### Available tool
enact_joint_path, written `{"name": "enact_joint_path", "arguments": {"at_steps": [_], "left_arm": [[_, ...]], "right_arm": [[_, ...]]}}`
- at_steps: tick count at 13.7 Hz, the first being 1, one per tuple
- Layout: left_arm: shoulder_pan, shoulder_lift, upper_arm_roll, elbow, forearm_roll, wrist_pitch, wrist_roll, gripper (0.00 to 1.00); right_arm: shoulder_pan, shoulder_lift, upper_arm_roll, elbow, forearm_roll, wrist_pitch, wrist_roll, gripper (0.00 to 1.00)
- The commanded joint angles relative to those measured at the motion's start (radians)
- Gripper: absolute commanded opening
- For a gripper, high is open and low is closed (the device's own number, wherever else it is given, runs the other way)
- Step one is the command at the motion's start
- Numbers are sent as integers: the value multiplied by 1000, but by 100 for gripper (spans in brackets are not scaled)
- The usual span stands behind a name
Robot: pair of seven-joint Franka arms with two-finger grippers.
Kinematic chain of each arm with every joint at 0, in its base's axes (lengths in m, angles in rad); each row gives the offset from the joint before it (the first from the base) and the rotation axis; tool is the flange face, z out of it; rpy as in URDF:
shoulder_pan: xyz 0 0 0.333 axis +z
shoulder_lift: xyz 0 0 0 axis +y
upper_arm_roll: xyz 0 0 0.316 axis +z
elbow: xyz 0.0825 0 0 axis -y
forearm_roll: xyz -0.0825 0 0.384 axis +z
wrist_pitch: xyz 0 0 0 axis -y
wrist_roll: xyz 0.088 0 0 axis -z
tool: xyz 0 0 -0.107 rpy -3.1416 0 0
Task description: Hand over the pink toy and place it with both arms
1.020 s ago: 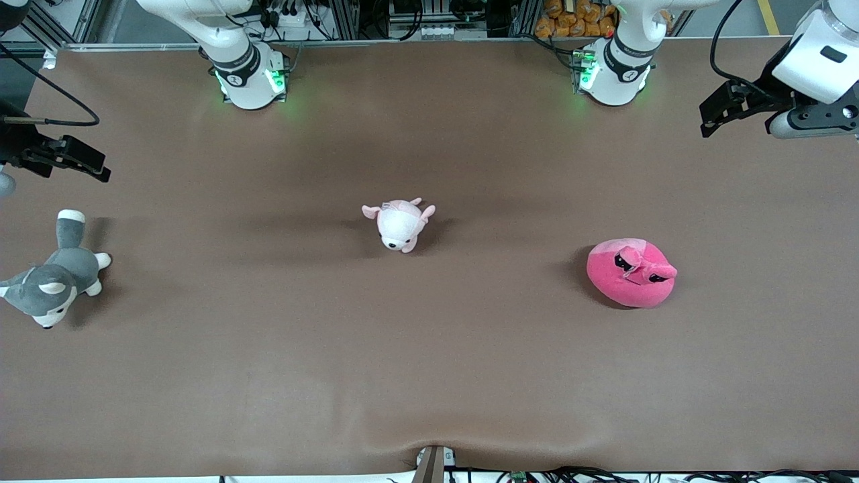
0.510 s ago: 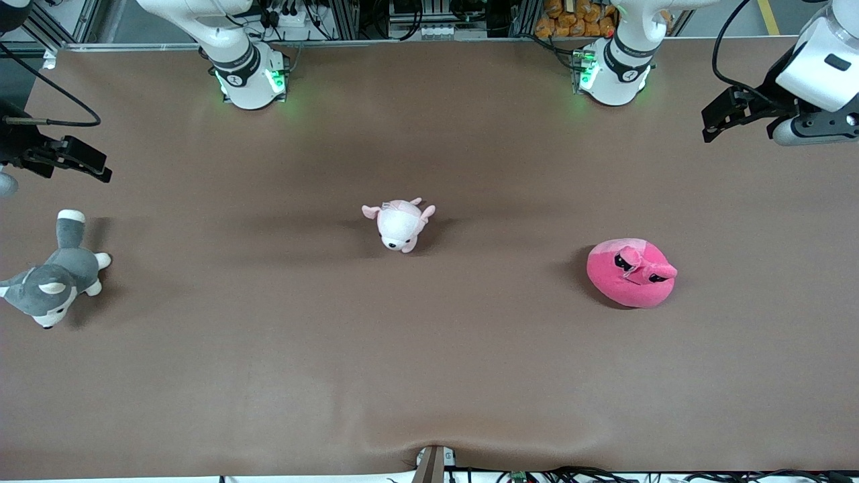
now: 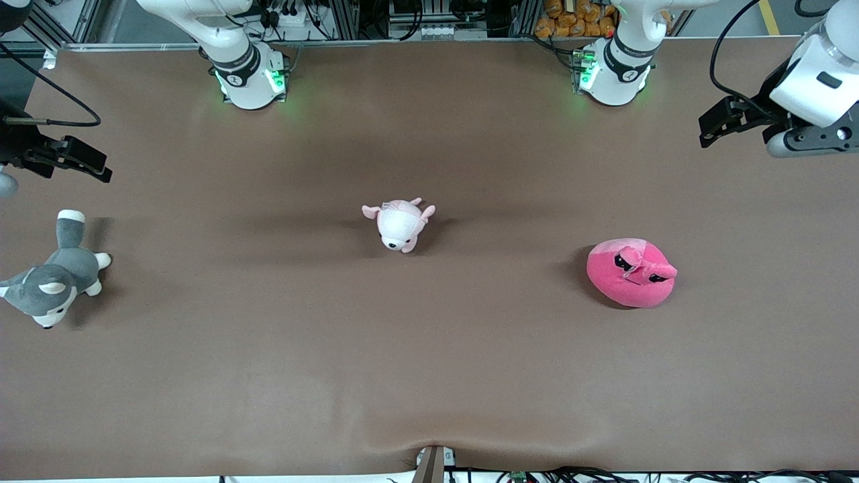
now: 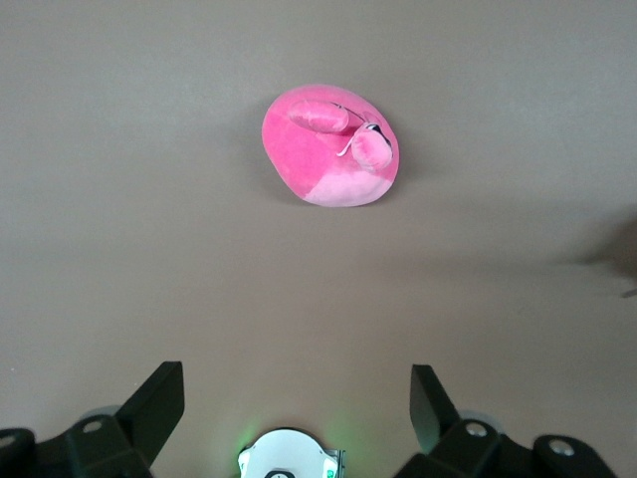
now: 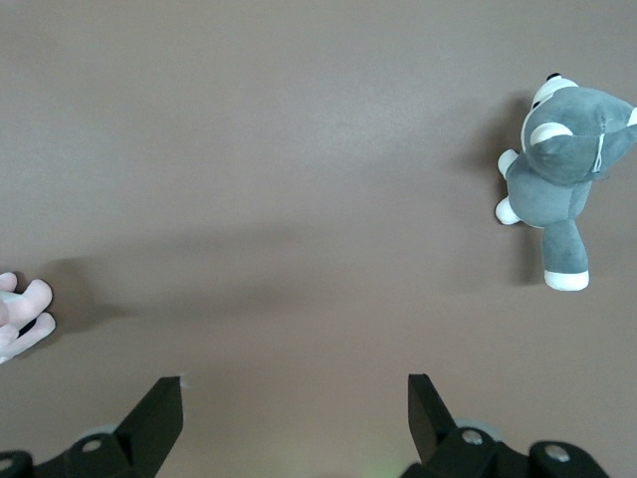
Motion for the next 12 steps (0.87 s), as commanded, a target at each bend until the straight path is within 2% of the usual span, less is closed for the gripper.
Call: {"name": "enact_joint_path", "arguments": {"at_steps": [1, 7, 12], "left_arm": [[2, 2, -3, 5, 0, -2, -4, 100], [19, 21, 0, 0, 0, 16, -6, 100], [31, 77, 0, -7, 0, 42, -110, 100]], "right_arm": [[-6, -23, 3, -21, 17, 9, -12, 100], [-4, -23, 3, -20, 17, 9, -12, 100], [-4, -23, 5, -20, 17, 9, -12, 100]]}}
